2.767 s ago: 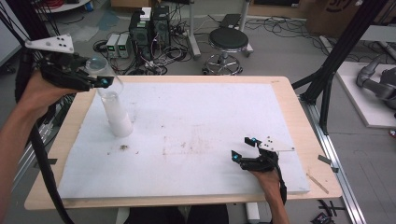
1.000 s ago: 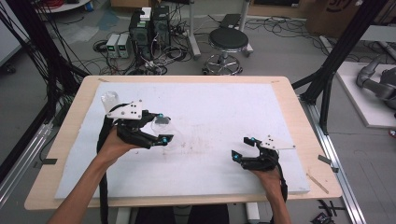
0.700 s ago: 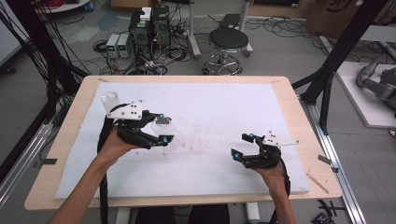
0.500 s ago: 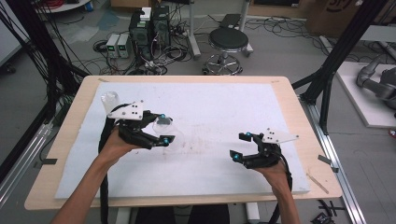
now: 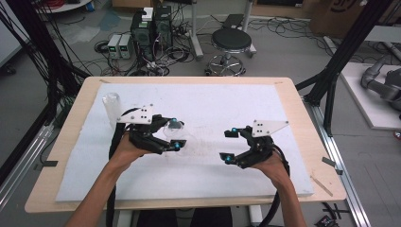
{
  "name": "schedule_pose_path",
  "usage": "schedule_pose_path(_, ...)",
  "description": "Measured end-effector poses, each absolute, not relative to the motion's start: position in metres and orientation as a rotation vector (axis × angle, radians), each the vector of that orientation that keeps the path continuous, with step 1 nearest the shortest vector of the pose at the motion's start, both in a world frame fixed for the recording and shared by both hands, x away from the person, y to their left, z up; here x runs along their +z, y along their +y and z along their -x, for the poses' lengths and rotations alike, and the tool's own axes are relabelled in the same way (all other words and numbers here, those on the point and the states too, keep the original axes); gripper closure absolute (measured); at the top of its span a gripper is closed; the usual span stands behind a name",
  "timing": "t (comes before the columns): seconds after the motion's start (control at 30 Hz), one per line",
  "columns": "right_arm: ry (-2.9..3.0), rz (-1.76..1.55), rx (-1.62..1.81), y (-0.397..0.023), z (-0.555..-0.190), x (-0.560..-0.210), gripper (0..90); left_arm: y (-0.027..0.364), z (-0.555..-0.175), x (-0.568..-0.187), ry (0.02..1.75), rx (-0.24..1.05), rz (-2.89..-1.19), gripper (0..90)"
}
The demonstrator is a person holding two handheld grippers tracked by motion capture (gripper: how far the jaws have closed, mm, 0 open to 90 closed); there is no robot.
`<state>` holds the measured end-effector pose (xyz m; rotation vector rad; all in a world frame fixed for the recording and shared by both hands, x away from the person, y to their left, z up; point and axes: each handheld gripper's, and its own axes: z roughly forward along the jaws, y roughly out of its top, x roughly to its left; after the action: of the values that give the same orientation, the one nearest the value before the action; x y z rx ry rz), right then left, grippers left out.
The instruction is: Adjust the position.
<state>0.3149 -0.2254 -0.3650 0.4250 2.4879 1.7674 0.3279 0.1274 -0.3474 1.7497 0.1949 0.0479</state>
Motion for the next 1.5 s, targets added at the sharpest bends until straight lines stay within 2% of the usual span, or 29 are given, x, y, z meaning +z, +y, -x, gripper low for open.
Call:
schedule_pose_path(0.27,2.488,-0.339,1.81,-0.205,-0.319,-0.358,17.7,0.116,-0.326,-0.352,0.189,0.004,-1.649,36.7)
schedule_pose_path(0.57,2.498,-0.278,1.857,-0.189,-0.322,-0.356,17.7,0.105,-0.324,-0.361,0.174,-0.013,-1.647,36.7)
schedule_pose_path(1.3,2.547,-0.146,1.881,-0.154,-0.323,-0.362,17.9,0.096,-0.319,-0.355,0.141,-0.033,-1.637,36.7)
schedule_pose_path(1.43,2.558,-0.146,1.872,-0.152,-0.323,-0.363,19.0,0.097,-0.319,-0.355,0.141,-0.03,-1.637,36.8)
schedule_pose_path(1.5,2.561,-0.129,1.872,-0.151,-0.323,-0.363,23.3,0.097,-0.319,-0.355,0.139,-0.03,-1.64,36.8)
